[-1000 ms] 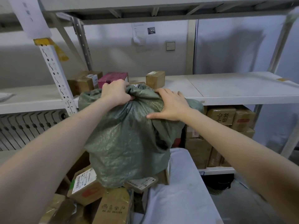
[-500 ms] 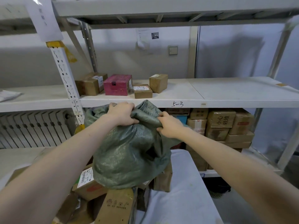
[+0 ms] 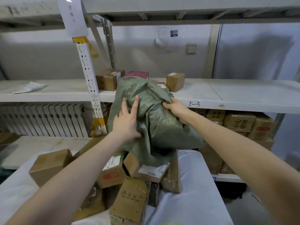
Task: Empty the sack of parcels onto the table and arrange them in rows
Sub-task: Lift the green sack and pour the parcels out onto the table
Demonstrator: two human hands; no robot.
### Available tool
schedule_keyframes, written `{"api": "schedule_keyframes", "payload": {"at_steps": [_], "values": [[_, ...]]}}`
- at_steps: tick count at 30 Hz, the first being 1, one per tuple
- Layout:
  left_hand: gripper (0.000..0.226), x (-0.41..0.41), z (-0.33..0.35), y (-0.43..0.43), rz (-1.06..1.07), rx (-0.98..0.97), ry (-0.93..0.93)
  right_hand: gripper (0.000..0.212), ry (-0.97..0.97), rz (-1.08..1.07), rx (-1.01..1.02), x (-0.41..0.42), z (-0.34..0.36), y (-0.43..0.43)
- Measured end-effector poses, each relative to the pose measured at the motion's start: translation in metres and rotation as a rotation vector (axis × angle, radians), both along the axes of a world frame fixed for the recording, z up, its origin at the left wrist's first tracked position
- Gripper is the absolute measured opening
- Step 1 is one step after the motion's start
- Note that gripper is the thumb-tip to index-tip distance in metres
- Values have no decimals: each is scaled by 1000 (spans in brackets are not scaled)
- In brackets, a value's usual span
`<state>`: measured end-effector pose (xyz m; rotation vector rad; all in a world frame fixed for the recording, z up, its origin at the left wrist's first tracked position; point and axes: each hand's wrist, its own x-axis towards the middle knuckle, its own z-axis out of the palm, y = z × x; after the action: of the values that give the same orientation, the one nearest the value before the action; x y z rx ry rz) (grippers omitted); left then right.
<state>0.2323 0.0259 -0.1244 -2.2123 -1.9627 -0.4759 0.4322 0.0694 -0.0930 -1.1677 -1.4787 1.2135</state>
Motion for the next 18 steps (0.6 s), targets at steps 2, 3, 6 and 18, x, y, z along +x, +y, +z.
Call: {"api": "schedule_keyframes", "payload": {"at_steps": [2,3,6,18], "values": [[148,5,-1,0,-1,44,-18,22,17,21,-20,-6,-1,-2],[149,7,-2,0,5,76,4,22,22,15,-25,-9,-1,-4],[146,10,-5,7,-10,225,102,31,9,-61,-40,-14,-2,-5],[44,24,22,39,-111,305,220,25,-642,-96,296,0,-3,3]]}}
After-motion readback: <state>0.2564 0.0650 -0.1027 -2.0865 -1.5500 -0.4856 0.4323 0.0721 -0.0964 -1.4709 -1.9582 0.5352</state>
